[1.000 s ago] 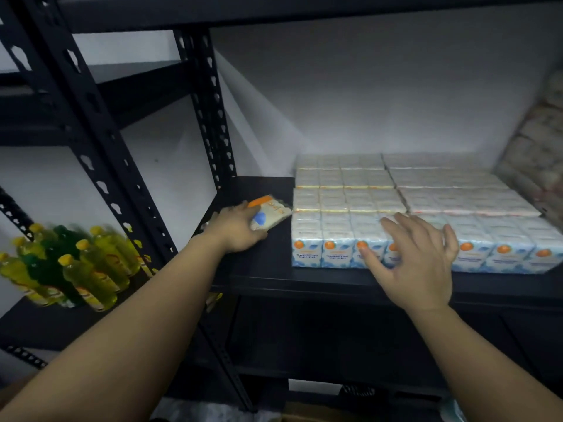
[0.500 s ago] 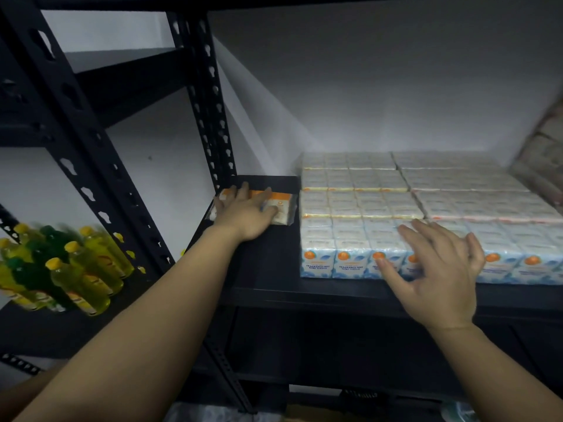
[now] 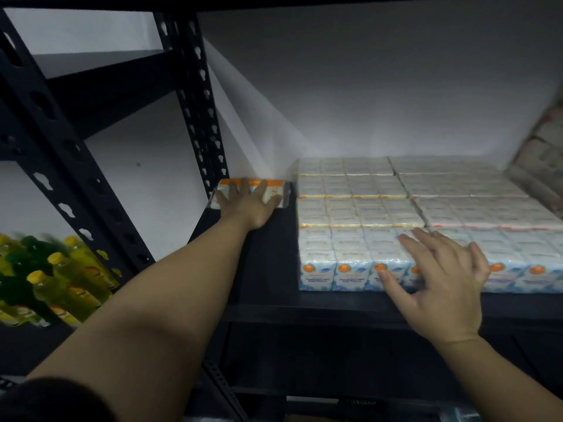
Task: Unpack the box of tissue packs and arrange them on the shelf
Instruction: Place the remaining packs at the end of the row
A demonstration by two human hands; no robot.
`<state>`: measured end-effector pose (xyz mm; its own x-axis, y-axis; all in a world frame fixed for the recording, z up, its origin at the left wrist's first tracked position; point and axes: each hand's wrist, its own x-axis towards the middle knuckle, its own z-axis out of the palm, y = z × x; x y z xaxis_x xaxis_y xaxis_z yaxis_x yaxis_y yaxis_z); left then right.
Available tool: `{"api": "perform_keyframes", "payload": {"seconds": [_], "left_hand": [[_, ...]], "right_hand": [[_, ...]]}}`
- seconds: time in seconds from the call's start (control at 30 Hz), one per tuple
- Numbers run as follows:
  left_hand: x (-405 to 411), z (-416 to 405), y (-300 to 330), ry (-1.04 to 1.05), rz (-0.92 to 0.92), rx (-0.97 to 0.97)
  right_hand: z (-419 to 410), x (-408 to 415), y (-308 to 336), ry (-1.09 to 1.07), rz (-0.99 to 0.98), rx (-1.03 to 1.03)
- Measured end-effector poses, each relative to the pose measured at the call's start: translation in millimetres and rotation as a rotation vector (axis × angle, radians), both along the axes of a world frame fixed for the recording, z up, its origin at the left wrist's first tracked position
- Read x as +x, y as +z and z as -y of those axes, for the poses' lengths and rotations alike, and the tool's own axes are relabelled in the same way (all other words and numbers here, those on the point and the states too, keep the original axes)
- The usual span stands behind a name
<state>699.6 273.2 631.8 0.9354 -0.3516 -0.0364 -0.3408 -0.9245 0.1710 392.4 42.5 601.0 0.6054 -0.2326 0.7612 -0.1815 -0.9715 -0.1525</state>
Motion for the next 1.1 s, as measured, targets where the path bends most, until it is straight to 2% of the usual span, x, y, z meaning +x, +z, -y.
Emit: {"api": "perform_keyframes", "payload": {"seconds": [0.27,0.5,0.77,1.1], "left_hand": [[13.2,6.5,-2.4,0.006,0.031,-0.024],[10.8,9.6,6.7,0.008,-0.039,0.006],[14.6,12.2,6.0,0.007,-0.033,-0.008],[-4.4,6.6,18.0,-0.024,0.126,-0.097]], "right_hand": [[-1.5,0.7,1.8,-0.002,0.007,0.002],[-1.7,-1.1,1.9,-0.010,-0.001,0.002],[-3.3,0.3,2.9,-0.018,-0.005,-0.007],[-2.7,1.7,1.8,-0.012,0.005,-0.003]]}}
